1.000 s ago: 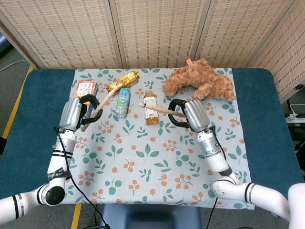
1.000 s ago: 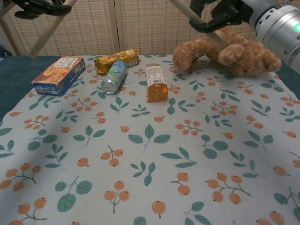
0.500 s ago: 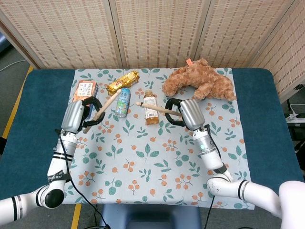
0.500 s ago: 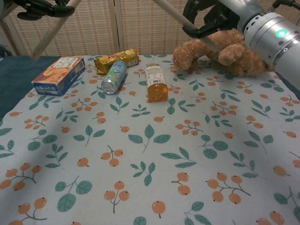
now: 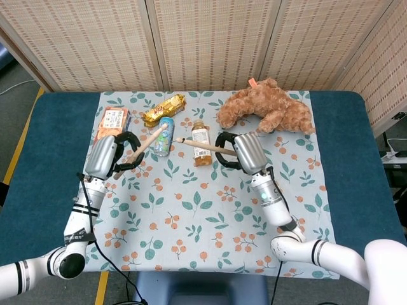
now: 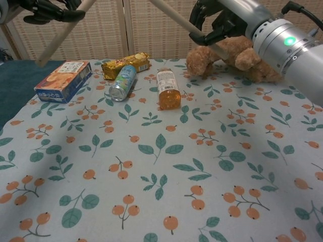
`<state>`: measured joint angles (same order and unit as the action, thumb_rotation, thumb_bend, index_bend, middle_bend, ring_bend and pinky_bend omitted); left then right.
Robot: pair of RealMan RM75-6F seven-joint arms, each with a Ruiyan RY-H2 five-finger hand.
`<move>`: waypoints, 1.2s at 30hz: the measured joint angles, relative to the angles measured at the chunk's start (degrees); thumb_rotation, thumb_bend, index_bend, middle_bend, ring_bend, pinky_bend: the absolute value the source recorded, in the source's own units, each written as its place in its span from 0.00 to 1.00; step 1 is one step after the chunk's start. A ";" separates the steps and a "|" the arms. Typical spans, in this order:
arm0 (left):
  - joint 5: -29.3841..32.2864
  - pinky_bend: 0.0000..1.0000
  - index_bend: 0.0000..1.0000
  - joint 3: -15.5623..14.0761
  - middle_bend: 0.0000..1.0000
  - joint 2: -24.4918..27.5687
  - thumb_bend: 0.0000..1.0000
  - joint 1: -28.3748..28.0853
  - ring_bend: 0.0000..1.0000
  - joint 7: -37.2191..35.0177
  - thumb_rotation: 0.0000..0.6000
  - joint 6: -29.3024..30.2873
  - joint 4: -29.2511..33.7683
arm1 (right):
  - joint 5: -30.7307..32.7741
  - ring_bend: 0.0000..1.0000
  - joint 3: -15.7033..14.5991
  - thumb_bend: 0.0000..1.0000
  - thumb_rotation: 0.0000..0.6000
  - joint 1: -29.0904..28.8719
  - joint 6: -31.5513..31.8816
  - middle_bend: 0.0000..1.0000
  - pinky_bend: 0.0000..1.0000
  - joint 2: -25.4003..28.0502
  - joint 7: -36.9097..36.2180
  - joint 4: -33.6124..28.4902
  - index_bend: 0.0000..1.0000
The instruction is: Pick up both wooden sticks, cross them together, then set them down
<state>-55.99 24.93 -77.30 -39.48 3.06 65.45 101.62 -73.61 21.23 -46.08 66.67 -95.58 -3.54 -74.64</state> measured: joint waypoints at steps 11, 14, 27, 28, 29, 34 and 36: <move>-0.65 1.00 0.70 -1.22 0.88 -0.06 0.38 -0.67 0.93 -1.04 1.00 -1.08 -0.04 | 0.40 0.93 0.39 0.44 1.00 -0.70 -0.40 0.64 1.00 -0.92 -0.81 0.04 0.83; -0.95 1.00 0.70 -1.54 0.88 -0.44 0.38 -0.87 0.94 -0.55 1.00 -0.69 0.19 | 0.79 0.93 0.67 0.44 1.00 -1.03 -0.84 0.64 1.00 -1.24 -1.26 -0.06 0.83; -2.71 1.00 0.70 -2.61 0.88 -1.14 0.38 -1.57 0.94 -0.85 1.00 -0.79 1.18 | 0.74 0.93 -1.16 0.44 1.00 -2.10 -3.43 0.64 1.00 -2.57 -0.19 0.03 0.83; -3.17 1.00 0.70 -2.85 0.88 -1.06 0.38 -1.49 0.93 -1.00 1.00 -0.78 1.41 | 0.72 0.93 -1.27 0.44 1.00 -2.27 -3.65 0.64 1.00 -2.88 -0.10 0.29 0.83; -3.52 1.00 0.70 -3.06 0.88 -1.00 0.38 -1.42 0.93 -1.11 1.00 -0.77 1.59 | 0.74 0.93 -1.31 0.44 1.00 -2.40 -3.84 0.64 1.00 -3.06 -0.08 0.35 0.83; -4.44 1.00 0.70 -3.85 0.88 -0.98 0.38 -1.15 0.93 -1.66 1.00 -0.70 1.73 | 0.90 0.93 -1.35 0.44 1.00 -2.48 -4.03 0.64 1.00 -3.23 0.02 -0.51 0.83; -4.39 1.00 0.70 -3.86 0.88 -0.97 0.38 -1.14 0.93 -1.85 1.00 -0.75 1.61 | 0.91 0.93 -1.38 0.44 1.00 -2.44 -3.90 0.64 1.00 -3.20 0.52 -0.58 0.83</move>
<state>-60.38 21.07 -78.27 -40.62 1.21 64.70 103.23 -72.70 19.85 -48.52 62.78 -98.77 -3.02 -75.22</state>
